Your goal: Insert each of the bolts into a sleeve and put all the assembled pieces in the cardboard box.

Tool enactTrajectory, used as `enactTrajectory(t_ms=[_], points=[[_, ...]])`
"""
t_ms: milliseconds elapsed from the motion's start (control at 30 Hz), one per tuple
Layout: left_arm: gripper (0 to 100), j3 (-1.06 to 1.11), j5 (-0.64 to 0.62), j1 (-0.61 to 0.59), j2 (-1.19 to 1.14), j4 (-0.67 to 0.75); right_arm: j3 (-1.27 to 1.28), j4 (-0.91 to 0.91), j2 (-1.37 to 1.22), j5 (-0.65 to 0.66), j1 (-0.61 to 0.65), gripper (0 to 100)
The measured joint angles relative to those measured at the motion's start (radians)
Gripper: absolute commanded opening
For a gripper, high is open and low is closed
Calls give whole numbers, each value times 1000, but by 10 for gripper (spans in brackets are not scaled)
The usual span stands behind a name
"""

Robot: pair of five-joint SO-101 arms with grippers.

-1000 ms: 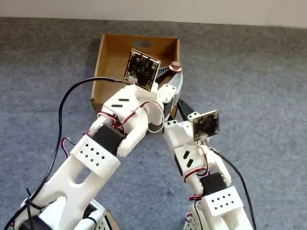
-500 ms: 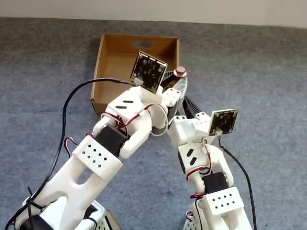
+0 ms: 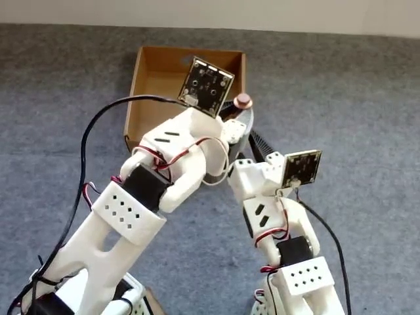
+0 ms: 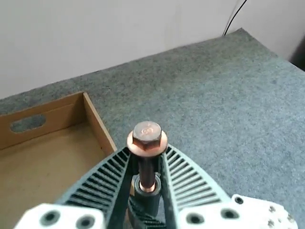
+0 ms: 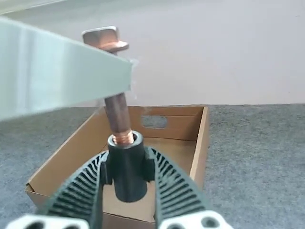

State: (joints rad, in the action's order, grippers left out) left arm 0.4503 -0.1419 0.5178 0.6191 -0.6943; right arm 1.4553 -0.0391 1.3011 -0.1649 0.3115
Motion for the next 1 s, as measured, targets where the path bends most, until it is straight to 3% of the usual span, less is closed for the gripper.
enactTrajectory(t_ms=[200, 500, 733, 1000], points=[[8, -23, 0, 0, -12, -28, 0, 0, 0, 0, 0, 7], [9, -259, 0, 0, -189, -222, 0, 0, -2, 0, -2, 7], [9, -290, 3, 0, -209, -249, 0, 0, -2, 0, -6, 7], [9, -299, 104, 14, -212, -255, 0, 0, -2, 0, -6, 7]])
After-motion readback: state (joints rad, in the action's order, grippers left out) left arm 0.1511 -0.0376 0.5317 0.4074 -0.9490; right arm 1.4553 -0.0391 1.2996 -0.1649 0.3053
